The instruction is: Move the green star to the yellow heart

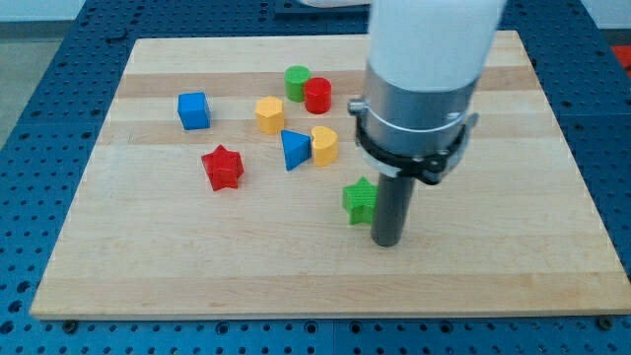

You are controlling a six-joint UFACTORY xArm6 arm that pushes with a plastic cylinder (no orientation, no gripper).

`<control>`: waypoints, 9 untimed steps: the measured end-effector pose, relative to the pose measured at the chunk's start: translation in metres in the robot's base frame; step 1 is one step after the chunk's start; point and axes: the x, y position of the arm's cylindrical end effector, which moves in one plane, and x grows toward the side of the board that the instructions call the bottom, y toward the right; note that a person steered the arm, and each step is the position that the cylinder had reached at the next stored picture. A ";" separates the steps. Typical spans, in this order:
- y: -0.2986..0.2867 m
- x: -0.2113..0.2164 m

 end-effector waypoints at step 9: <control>-0.056 -0.045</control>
